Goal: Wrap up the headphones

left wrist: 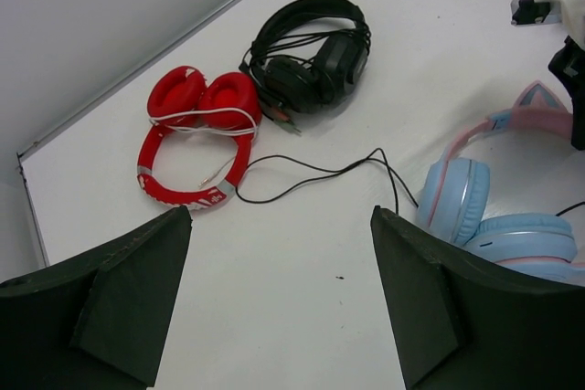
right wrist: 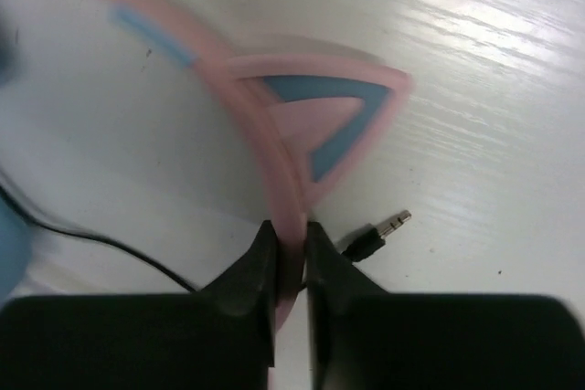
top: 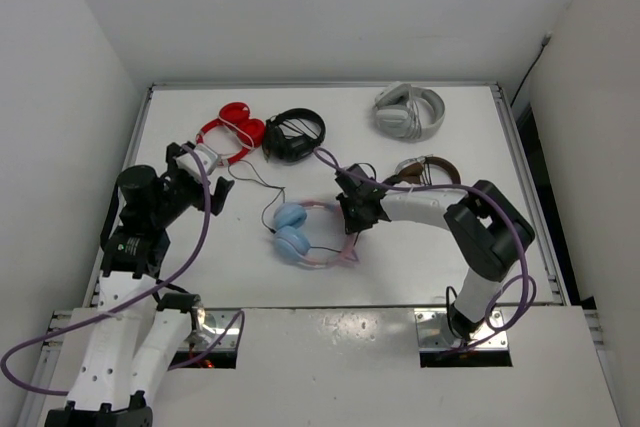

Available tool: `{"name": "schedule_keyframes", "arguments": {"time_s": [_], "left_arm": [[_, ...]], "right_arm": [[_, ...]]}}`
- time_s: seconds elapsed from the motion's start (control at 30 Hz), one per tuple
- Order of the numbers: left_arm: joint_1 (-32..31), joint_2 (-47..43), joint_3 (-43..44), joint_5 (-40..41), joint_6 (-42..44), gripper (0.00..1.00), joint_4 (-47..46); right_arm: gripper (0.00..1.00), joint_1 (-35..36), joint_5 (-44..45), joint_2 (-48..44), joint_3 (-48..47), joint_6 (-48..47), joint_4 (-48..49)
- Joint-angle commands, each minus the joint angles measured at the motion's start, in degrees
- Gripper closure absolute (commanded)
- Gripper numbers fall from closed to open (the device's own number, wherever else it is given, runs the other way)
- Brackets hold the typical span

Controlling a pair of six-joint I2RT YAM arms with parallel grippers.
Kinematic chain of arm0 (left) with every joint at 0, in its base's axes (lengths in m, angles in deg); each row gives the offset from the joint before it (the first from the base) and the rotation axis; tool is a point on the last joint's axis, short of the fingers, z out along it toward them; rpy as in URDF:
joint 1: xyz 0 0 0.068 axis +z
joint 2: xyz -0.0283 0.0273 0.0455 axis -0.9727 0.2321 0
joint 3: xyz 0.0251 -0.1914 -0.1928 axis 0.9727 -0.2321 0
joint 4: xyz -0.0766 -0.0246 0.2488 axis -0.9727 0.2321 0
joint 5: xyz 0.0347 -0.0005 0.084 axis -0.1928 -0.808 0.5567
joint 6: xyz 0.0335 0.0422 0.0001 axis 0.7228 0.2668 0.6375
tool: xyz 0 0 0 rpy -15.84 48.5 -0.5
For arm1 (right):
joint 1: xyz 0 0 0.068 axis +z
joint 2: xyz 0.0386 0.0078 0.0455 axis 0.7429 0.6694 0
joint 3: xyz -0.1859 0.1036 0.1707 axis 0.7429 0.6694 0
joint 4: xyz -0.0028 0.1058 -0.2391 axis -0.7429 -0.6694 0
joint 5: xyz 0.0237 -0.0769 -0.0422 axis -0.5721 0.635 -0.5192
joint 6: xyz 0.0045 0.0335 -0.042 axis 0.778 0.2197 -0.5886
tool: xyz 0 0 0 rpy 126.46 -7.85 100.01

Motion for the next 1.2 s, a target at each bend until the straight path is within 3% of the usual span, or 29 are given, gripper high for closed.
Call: {"name": "schedule_keyframes", "arguments": {"time_s": [0.0, 0.03, 0.2, 0.7, 0.93, 1.17], "left_arm": [[0.4, -1.29, -0.52, 0.91, 0.46, 0.14, -2.35], [0.4, -1.81, -0.52, 1.52, 0.46, 0.14, -2.36], [0.4, -3.48, -1.66, 2.76, -0.07, 0.14, -1.75], [0.4, -6.56, -5.26, 1.0, -10.08, 0.13, -1.12], [0.4, -7.27, -9.21, -13.14, -10.79, 0.13, -1.12], [-4.34, -4.46, -10.89, -8.34, -12.72, 0.16, -3.06]], "right_arm": [[0.95, 1.3, 1.0, 0.69, -0.81, -0.52, -0.82], [1.0, 1.3, 1.52, 1.48, -0.82, -1.22, -0.82], [1.0, -1.06, 2.14, 1.49, -3.45, -3.6, -1.35], [1.0, -14.07, -14.37, -12.92, -21.03, -13.97, -10.67], [1.0, -26.11, -13.86, -14.24, -25.42, -15.11, -11.72], [1.0, -28.85, -13.33, -13.63, -25.43, -12.75, -11.73]]}}
